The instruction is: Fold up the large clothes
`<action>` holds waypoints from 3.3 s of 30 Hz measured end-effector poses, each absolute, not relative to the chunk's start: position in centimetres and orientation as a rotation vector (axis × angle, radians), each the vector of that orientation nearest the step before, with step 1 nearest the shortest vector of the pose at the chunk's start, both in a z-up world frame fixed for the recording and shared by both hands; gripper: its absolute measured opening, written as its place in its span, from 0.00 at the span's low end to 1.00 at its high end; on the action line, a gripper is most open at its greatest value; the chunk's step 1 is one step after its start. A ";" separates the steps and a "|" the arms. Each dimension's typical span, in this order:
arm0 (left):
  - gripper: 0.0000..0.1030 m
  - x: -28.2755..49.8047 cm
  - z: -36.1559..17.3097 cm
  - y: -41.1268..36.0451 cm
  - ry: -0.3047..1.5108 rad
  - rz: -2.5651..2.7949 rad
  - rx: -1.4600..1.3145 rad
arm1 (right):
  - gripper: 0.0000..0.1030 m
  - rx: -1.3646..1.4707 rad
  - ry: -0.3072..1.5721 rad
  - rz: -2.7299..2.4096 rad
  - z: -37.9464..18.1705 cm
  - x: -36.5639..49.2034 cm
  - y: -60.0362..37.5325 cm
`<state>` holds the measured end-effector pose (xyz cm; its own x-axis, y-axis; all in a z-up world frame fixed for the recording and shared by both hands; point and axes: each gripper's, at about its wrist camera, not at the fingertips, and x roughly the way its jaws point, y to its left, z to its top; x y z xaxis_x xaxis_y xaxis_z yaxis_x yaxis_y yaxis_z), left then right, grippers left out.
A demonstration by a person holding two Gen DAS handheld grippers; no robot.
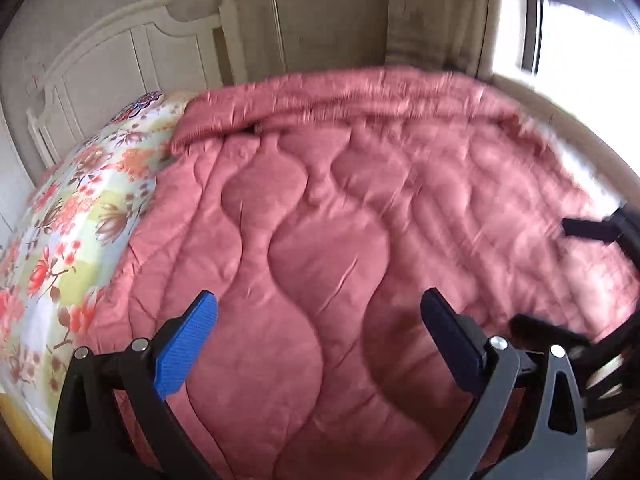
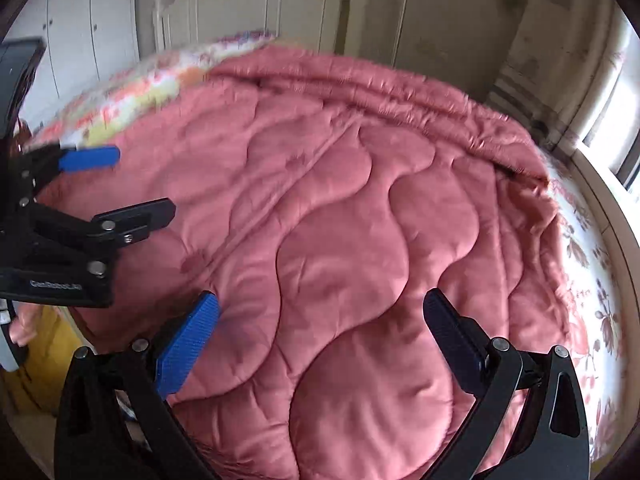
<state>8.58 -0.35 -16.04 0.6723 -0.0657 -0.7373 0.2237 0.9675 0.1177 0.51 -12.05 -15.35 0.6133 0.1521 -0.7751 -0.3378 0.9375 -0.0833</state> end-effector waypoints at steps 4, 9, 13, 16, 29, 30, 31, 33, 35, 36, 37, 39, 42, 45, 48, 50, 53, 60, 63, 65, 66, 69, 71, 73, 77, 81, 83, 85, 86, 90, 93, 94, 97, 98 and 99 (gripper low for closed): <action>0.98 7.7 -17.5 2.9 0.828 -0.174 0.124 | 0.95 -0.133 0.885 0.287 -16.1 0.4 -15.4; 0.98 5.5 -17.6 6.5 0.810 -0.110 0.117 | 0.95 -0.116 0.878 0.213 -16.0 -1.8 -18.9; 0.98 4.4 -16.9 8.2 0.818 -0.072 0.049 | 0.95 -0.059 0.871 0.176 -15.8 -2.8 -20.0; 0.98 3.9 -15.4 7.0 0.773 -0.091 0.052 | 0.95 -0.075 0.822 0.200 -14.6 -3.2 -18.4; 0.98 5.6 -17.6 4.8 0.800 -0.125 0.104 | 0.95 -0.170 0.838 0.255 -16.0 -1.8 -14.9; 0.98 5.3 -17.6 5.5 0.799 -0.119 0.109 | 0.95 -0.151 0.842 0.251 -16.1 -1.9 -16.0; 0.98 5.0 -17.7 6.1 0.800 -0.102 0.113 | 0.95 -0.139 0.846 0.225 -16.1 -2.2 -17.3; 0.98 4.3 -17.8 7.7 0.807 -0.070 0.088 | 0.95 -0.140 0.848 0.165 -16.0 -2.9 -19.1; 0.98 4.0 -17.9 9.1 0.813 -0.067 0.058 | 0.95 -0.108 0.858 0.124 -15.8 -3.5 -21.4; 0.98 3.7 -17.9 9.7 0.814 -0.055 0.053 | 0.95 -0.088 0.862 0.105 -15.7 -3.8 -22.6; 0.98 3.5 -17.7 10.0 0.816 -0.046 0.055 | 0.95 -0.075 0.862 0.091 -15.5 -4.0 -23.5; 0.98 3.0 -16.9 10.7 0.805 -0.017 0.051 | 0.95 -0.033 0.848 0.056 -15.0 -4.6 -25.7; 0.98 2.5 -15.4 12.7 0.760 0.003 -0.009 | 0.95 0.053 0.830 -0.004 -14.5 -5.2 -29.6; 0.98 3.7 -15.3 15.0 0.775 0.035 -0.078 | 0.95 0.176 0.853 -0.030 -15.2 -5.3 -33.0; 0.98 5.1 -16.4 16.8 0.817 0.054 -0.121 | 0.95 0.241 0.875 -0.011 -16.5 -5.4 -34.2; 0.98 5.4 -16.9 17.0 0.826 0.044 -0.129 | 0.94 0.220 0.864 -0.014 -16.7 -5.6 -33.6; 0.97 5.0 -17.6 16.4 0.824 0.014 -0.139 | 0.90 0.191 0.852 0.036 -16.9 -5.7 -31.9; 0.53 5.1 -17.5 13.1 0.806 -0.078 -0.085 | 0.25 0.140 0.820 0.098 -16.5 -5.4 -27.8; 0.18 5.2 -17.2 14.5 0.803 -0.198 -0.247 | 0.20 0.255 0.809 0.149 -16.9 -5.3 -28.8; 0.16 4.2 -16.7 14.9 0.772 -0.229 -0.265 | 0.18 0.349 0.812 0.190 -17.0 -5.6 -30.0; 0.15 3.1 -16.3 14.8 0.758 -0.239 -0.258 | 0.17 0.377 0.814 0.211 -16.9 -5.7 -30.5; 0.15 -1.3 -14.2 15.5 0.706 -0.306 -0.280 | 0.16 0.440 0.803 0.318 -15.3 -8.0 -31.8; 0.15 -4.6 -12.4 16.8 0.650 -0.377 -0.336 | 0.16 0.493 0.771 0.431 -13.3 -10.8 -32.8; 0.15 -8.0 -10.0 18.5 0.561 -0.442 -0.396 | 0.16 0.513 0.702 0.514 -10.7 -13.5 -33.3; 0.15 -9.9 -4.5 20.9 0.404 -0.513 -0.487 | 0.16 0.515 0.486 0.589 -3.2 -15.7 -34.1; 0.18 -3.8 0.7 21.3 0.358 -0.505 -0.524 | 0.16 0.432 0.407 0.572 3.2 -9.7 -33.3; 0.19 2.1 2.0 21.0 0.394 -0.455 -0.550 | 0.16 0.436 0.452 0.531 4.8 -2.7 -32.7; 0.23 8.6 2.3 20.7 0.452 -0.373 -0.543 | 0.16 0.451 0.508 0.446 4.7 3.8 -32.5; 0.29 11.8 1.9 20.7 0.483 -0.333 -0.553 | 0.16 0.495 0.566 0.419 3.9 7.8 -32.6; 0.80 22.2 -1.9 21.9 0.639 -0.141 -0.593 | 0.48 0.657 0.711 0.309 -1.0 17.6 -33.9; 0.84 24.3 -4.2 23.9 0.647 -0.001 -0.608 | 0.96 0.818 0.687 0.297 -5.4 19.9 -36.5; 0.84 24.7 -5.1 24.8 0.655 0.006 -0.639 | 0.96 0.845 0.658 0.292 -6.2 19.6 -37.5; 0.84 24.8 -6.5 25.8 0.675 -0.020 -0.628 | 0.96 0.815 0.686 0.242 -8.0 19.3 -39.3; 0.85 25.1 -6.9 25.7 0.691 -0.032 -0.591 | 0.96 0.756 0.715 0.215 -8.4 19.4 -39.4; 0.86 25.5 -7.4 25.4 0.710 -0.053 -0.564 | 0.96 0.704 0.741 0.204 -8.9 19.6 -39.4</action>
<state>25.46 25.42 -7.38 0.7633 -0.2328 -0.6026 -0.1409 0.8504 -0.5070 19.62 -39.36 -8.86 0.7306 0.4073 -0.5480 0.0687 0.7547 0.6524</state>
